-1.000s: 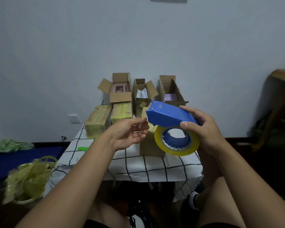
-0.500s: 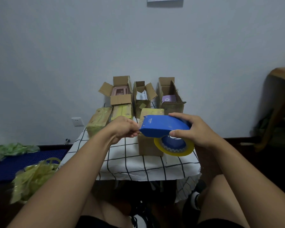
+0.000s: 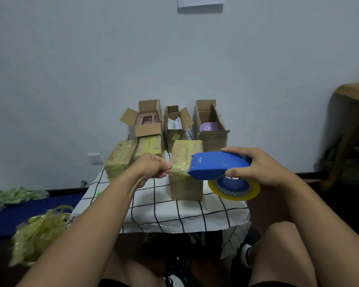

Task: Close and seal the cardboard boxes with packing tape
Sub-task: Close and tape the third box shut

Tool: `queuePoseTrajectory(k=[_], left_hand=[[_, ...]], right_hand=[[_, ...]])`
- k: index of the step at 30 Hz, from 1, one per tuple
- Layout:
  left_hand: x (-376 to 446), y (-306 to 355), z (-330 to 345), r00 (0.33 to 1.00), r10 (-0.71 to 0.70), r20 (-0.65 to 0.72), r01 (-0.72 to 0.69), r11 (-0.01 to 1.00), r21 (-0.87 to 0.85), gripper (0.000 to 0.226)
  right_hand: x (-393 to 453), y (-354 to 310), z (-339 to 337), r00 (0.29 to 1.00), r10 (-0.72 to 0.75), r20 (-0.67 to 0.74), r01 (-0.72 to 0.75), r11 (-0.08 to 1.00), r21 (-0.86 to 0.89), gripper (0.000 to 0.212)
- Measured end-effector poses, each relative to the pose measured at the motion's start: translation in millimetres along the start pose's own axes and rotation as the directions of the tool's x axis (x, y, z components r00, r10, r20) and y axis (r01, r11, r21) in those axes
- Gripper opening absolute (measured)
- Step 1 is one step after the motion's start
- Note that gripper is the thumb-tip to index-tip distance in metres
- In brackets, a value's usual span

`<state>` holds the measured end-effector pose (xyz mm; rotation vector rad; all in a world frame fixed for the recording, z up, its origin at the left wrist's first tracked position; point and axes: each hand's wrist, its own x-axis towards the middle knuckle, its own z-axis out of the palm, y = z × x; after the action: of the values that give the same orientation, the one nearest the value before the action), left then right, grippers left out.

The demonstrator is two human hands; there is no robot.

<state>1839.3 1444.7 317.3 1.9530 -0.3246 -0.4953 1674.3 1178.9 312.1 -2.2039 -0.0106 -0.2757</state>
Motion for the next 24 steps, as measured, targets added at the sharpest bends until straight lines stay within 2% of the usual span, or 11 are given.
queuePoseTrajectory(k=[4, 13, 24], left_hand=[[1.2, -8.3, 5.2, 1.000, 0.001, 0.007, -0.001, 0.999, -0.036, 0.011], [8.8, -26.9, 15.0, 0.994, 0.034, -0.101, -0.049, 0.988, -0.149, 0.012], [26.9, -32.3, 20.5, 0.986, -0.047, -0.158, 0.018, 0.984, -0.180, 0.012]], right_hand=[[6.1, -1.7, 0.8, 1.000, -0.008, 0.029, 0.009, 0.999, -0.035, 0.068], [28.0, -1.6, -7.1, 0.998, -0.020, 0.058, 0.029, 0.988, -0.151, 0.063], [64.3, -7.8, -9.9, 0.988, 0.042, 0.151, 0.001, 0.962, -0.274, 0.057]])
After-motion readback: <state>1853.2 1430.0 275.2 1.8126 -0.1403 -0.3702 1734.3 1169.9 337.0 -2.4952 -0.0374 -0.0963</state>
